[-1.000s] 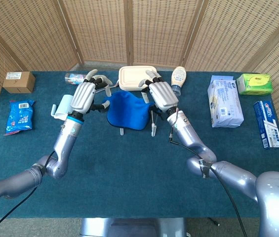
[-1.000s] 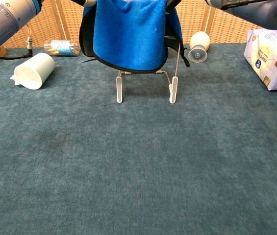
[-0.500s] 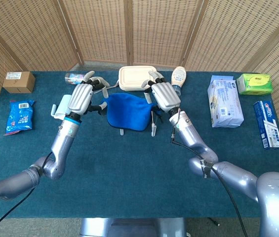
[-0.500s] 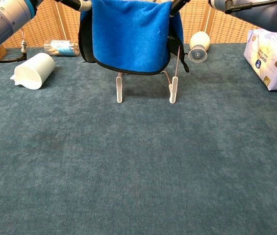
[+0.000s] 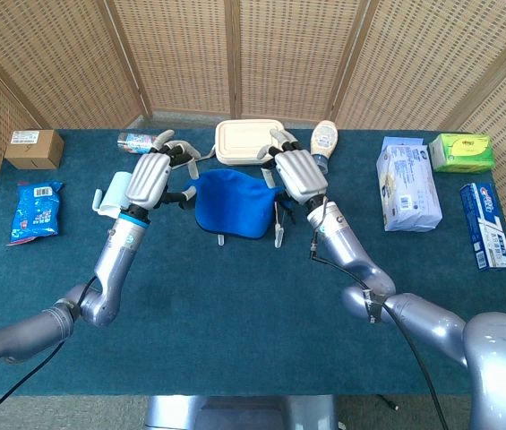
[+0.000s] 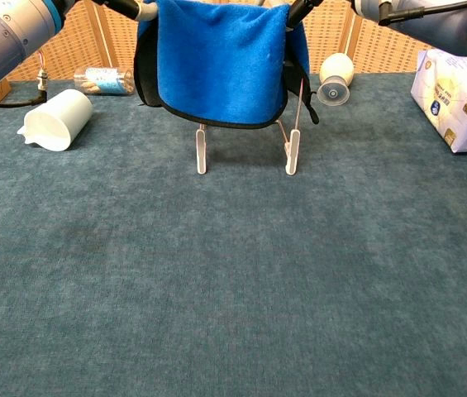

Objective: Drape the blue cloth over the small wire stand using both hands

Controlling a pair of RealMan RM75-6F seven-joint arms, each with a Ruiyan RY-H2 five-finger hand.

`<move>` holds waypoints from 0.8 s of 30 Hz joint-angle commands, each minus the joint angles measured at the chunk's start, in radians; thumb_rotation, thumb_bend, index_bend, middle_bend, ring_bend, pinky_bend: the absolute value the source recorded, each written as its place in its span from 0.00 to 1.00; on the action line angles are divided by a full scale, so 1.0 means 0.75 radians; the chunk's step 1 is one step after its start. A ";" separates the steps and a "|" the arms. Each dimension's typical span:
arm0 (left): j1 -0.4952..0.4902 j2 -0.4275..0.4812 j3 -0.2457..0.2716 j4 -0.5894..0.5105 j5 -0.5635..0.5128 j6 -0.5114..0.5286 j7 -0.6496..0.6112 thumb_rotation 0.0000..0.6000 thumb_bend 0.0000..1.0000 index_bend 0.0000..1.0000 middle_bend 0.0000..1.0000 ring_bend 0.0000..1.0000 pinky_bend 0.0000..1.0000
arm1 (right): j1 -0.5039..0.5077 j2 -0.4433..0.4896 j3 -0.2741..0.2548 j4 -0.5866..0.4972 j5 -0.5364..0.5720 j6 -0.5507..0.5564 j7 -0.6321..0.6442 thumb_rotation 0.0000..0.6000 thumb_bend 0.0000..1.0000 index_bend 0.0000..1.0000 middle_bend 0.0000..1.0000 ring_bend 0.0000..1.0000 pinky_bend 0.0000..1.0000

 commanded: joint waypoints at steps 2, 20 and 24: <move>-0.006 -0.006 0.001 -0.003 0.004 -0.002 0.003 1.00 0.46 0.72 0.40 0.27 0.08 | -0.004 0.003 -0.002 0.000 -0.002 0.001 0.001 1.00 0.39 0.78 0.33 0.03 0.07; -0.046 -0.044 -0.014 0.009 0.007 -0.015 0.021 1.00 0.46 0.72 0.40 0.27 0.08 | -0.025 0.026 0.003 0.004 0.002 0.011 0.000 1.00 0.39 0.78 0.33 0.04 0.07; -0.050 -0.046 -0.016 0.006 0.006 -0.016 0.027 1.00 0.46 0.72 0.40 0.27 0.08 | -0.032 0.032 0.003 0.002 0.005 0.013 0.002 1.00 0.39 0.78 0.33 0.04 0.07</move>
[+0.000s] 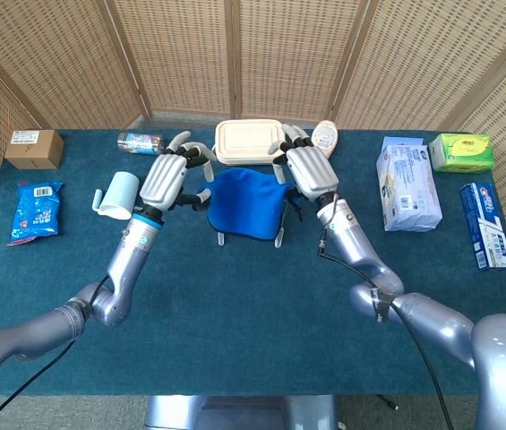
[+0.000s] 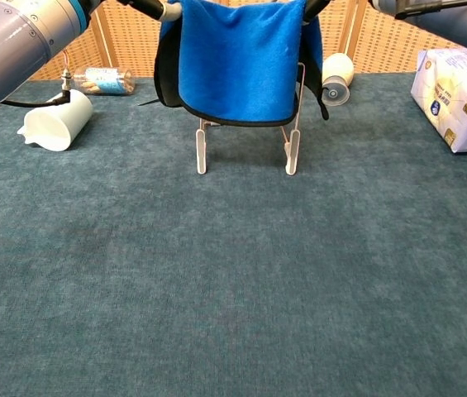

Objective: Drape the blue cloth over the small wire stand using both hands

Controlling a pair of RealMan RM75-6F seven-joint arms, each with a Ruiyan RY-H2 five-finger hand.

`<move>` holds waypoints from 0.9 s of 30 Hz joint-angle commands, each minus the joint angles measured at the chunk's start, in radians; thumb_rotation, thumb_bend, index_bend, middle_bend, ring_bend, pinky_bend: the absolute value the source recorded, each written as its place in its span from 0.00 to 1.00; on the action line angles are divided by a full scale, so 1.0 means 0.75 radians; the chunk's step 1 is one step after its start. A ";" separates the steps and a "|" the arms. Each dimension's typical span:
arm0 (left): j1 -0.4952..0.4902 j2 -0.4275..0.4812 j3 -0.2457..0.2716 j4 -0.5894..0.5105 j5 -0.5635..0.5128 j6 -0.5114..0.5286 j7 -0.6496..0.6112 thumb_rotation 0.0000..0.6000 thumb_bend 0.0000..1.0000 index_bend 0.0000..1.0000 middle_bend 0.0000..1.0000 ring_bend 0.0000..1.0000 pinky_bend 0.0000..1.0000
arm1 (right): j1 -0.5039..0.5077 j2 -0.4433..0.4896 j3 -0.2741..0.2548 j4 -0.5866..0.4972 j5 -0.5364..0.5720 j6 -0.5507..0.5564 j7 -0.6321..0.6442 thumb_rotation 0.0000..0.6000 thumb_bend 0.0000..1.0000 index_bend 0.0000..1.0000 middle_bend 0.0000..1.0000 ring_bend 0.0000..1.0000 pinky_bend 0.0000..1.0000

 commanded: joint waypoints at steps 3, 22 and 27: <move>-0.002 -0.002 0.000 -0.003 -0.003 -0.002 0.007 1.00 0.46 0.72 0.40 0.27 0.08 | -0.010 0.009 -0.002 -0.005 0.002 0.001 0.002 1.00 0.39 0.78 0.33 0.04 0.07; 0.000 -0.008 0.004 0.002 -0.010 -0.007 0.014 1.00 0.46 0.72 0.40 0.27 0.08 | -0.042 0.022 -0.017 -0.010 -0.006 0.006 0.016 1.00 0.39 0.78 0.33 0.03 0.07; 0.003 -0.005 0.006 -0.001 -0.008 -0.003 0.017 1.00 0.46 0.71 0.40 0.27 0.08 | -0.048 0.022 -0.021 -0.006 -0.010 0.007 0.022 1.00 0.39 0.78 0.33 0.03 0.07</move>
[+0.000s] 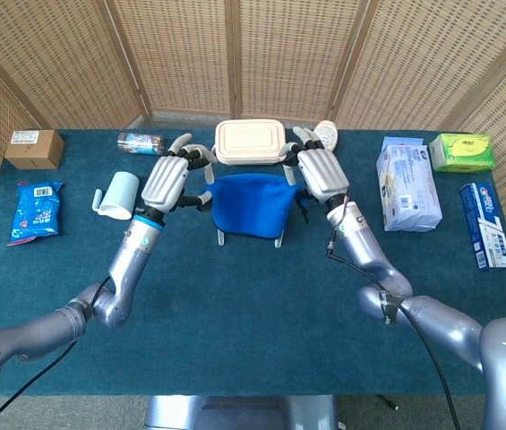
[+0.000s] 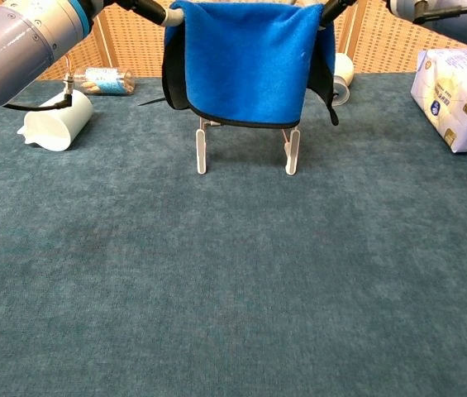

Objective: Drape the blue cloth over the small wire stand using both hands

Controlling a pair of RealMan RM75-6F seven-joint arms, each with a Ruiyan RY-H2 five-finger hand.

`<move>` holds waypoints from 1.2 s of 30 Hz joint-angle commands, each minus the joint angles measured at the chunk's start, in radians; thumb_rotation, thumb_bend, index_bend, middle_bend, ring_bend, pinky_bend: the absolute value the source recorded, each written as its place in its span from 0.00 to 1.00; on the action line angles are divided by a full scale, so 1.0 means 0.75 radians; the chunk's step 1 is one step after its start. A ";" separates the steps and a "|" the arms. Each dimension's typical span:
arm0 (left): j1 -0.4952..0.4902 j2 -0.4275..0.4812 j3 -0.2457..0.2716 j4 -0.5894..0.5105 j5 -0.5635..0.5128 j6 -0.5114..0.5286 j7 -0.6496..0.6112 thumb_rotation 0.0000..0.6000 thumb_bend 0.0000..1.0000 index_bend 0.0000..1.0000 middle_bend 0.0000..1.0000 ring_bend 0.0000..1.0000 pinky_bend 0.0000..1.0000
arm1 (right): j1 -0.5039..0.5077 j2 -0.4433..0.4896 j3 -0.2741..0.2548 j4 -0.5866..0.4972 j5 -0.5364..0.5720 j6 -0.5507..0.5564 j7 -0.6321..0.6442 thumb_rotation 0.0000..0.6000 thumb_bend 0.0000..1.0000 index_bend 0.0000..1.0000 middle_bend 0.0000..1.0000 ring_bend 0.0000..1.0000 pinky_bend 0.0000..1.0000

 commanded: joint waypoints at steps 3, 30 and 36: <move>0.004 0.004 0.001 -0.005 -0.001 0.002 0.003 1.00 0.46 0.71 0.40 0.27 0.08 | -0.005 -0.001 -0.003 0.001 -0.005 0.002 0.003 1.00 0.39 0.77 0.33 0.03 0.07; 0.009 0.004 0.006 -0.021 0.001 0.004 0.012 1.00 0.46 0.71 0.40 0.27 0.08 | -0.022 0.012 -0.004 -0.015 -0.008 0.009 -0.004 1.00 0.39 0.76 0.33 0.02 0.07; 0.011 0.006 0.006 -0.021 0.002 0.003 0.011 1.00 0.46 0.69 0.39 0.27 0.08 | -0.024 0.011 -0.006 -0.016 -0.008 0.007 -0.006 1.00 0.38 0.71 0.32 0.02 0.07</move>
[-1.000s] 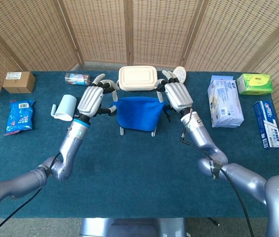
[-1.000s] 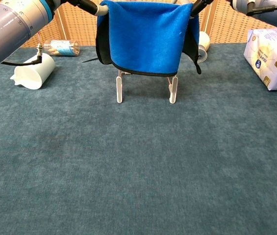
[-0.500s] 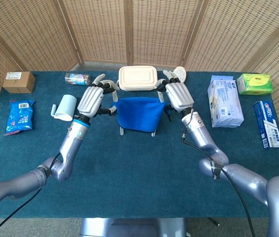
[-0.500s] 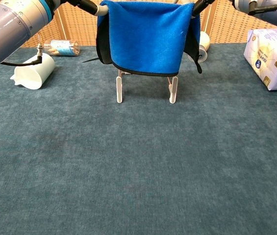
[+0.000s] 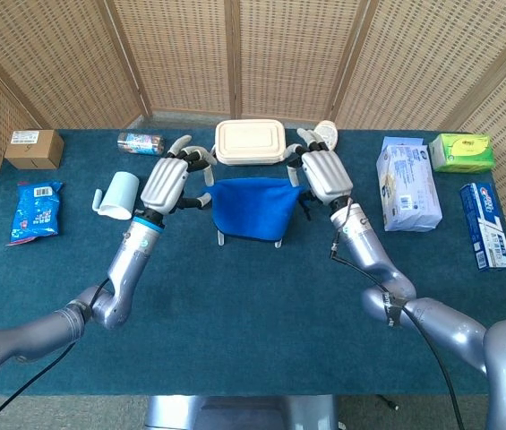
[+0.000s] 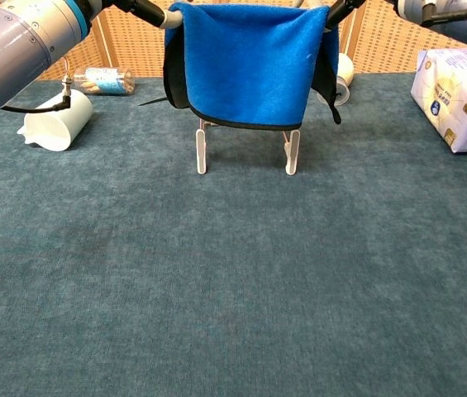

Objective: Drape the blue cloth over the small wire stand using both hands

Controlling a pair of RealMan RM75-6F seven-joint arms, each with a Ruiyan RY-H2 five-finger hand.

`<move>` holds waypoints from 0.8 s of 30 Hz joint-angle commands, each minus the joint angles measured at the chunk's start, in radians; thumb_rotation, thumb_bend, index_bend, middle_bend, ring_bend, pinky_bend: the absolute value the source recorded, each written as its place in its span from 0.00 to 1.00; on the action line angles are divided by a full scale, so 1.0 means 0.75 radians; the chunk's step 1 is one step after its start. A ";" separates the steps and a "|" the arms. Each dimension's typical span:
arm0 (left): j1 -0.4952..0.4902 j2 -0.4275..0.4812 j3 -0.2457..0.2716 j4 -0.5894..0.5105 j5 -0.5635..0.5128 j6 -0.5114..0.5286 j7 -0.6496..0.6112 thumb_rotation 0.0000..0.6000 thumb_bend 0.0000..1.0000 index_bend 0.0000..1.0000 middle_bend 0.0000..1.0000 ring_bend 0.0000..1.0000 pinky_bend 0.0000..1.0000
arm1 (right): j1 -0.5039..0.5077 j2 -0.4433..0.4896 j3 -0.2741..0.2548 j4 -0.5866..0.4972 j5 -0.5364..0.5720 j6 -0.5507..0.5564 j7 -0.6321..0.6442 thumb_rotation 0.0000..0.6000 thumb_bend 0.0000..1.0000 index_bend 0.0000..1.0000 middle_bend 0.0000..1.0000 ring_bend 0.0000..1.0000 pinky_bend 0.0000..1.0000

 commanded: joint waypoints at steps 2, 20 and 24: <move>0.000 0.003 -0.001 -0.001 0.000 -0.001 -0.002 1.00 0.46 0.68 0.38 0.26 0.08 | -0.001 0.001 0.000 0.000 0.000 -0.001 -0.002 1.00 0.38 0.68 0.31 0.02 0.07; 0.004 0.011 0.010 -0.004 0.000 -0.023 -0.003 1.00 0.45 0.55 0.31 0.21 0.05 | -0.005 -0.002 -0.009 0.007 0.001 -0.011 -0.016 1.00 0.37 0.43 0.19 0.00 0.07; 0.005 0.012 0.015 -0.006 0.002 -0.027 -0.002 1.00 0.45 0.53 0.29 0.20 0.05 | -0.012 0.004 -0.018 0.009 0.000 -0.017 -0.022 1.00 0.37 0.37 0.17 0.00 0.06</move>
